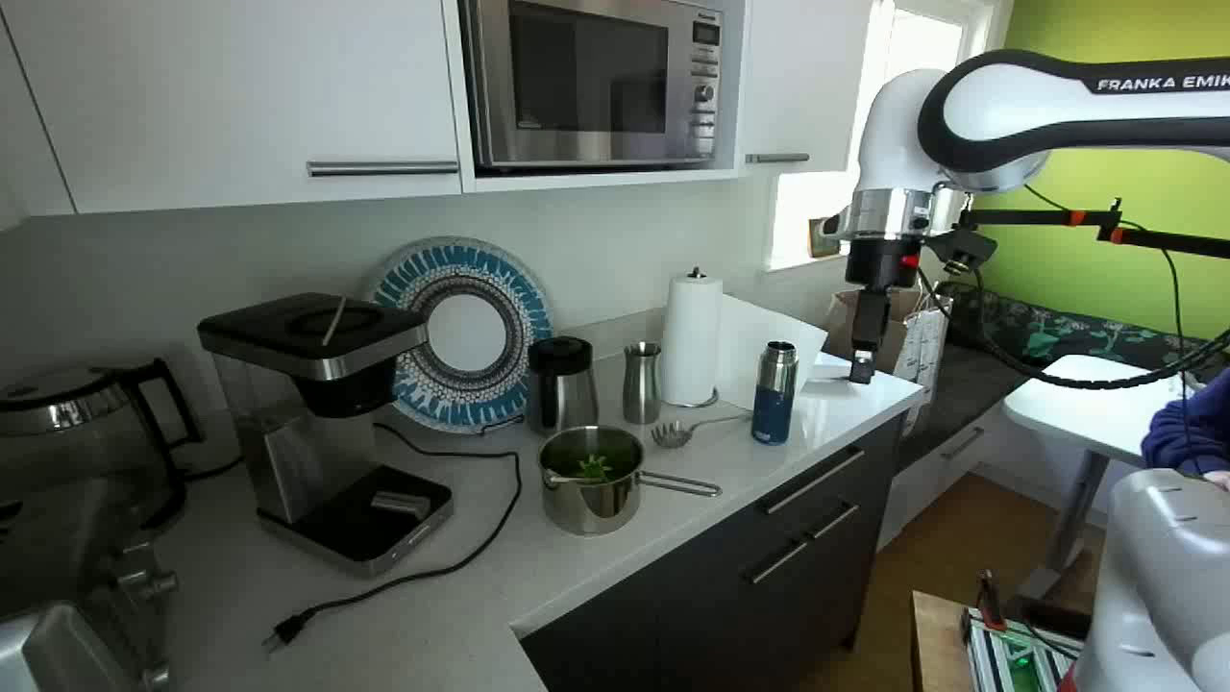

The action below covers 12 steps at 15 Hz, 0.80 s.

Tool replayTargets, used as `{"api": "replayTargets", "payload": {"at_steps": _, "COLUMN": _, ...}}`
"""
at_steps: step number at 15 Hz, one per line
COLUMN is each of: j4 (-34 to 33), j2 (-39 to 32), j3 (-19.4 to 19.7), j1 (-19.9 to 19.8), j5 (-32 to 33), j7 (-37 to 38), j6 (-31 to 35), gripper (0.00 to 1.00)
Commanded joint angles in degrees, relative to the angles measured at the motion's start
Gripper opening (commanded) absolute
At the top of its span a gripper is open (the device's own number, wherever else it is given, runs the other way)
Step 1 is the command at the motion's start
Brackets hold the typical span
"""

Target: Move the open flask to the left near the toaster

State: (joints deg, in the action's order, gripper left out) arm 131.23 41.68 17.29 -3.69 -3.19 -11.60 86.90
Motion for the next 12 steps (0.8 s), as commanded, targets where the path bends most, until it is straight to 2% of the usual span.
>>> {"api": "replayTargets", "payload": {"at_steps": 1, "j4": -0.2, "j2": -0.4, "j3": -0.9, "j1": -1.5, "j5": -0.7, "j7": -0.8, "j6": -0.2, "gripper": 1.0}}
{"api": "replayTargets", "payload": {"at_steps": 4, "j4": -3.1, "j2": -2.5, "j3": -2.1, "j1": -4.5, "j5": 8.3, "j7": 0.1, "j6": -1.7, "gripper": 1.0}}
{"api": "replayTargets", "payload": {"at_steps": 8, "j4": -5.4, "j2": -4.6, "j3": -1.5, "j1": -8.3, "j5": 19.5, "j7": 0.7, "j6": -0.7, "gripper": 1.0}}
{"api": "replayTargets", "payload": {"at_steps": 9, "j4": -5.9, "j2": -4.9, "j3": 0.0, "j1": -8.3, "j5": 18.4, "j7": 0.4, "j6": -0.5, "gripper": 1.0}}
{"api": "replayTargets", "payload": {"at_steps": 10, "j4": -6.1, "j2": -4.6, "j3": 3.0, "j1": -7.0, "j5": 11.5, "j7": -0.9, "j6": 0.0, "gripper": 1.0}}
{"api": "replayTargets", "payload": {"at_steps": 11, "j4": -5.0, "j2": -3.8, "j3": 0.1, "j1": -7.9, "j5": 15.4, "j7": -0.2, "j6": -0.1, "gripper": 1.0}}
{"api": "replayTargets", "payload": {"at_steps": 12, "j4": -5.4, "j2": -4.1, "j3": 1.1, "j1": -8.0, "j5": 13.8, "j7": -0.5, "j6": -0.1, "gripper": 1.0}}
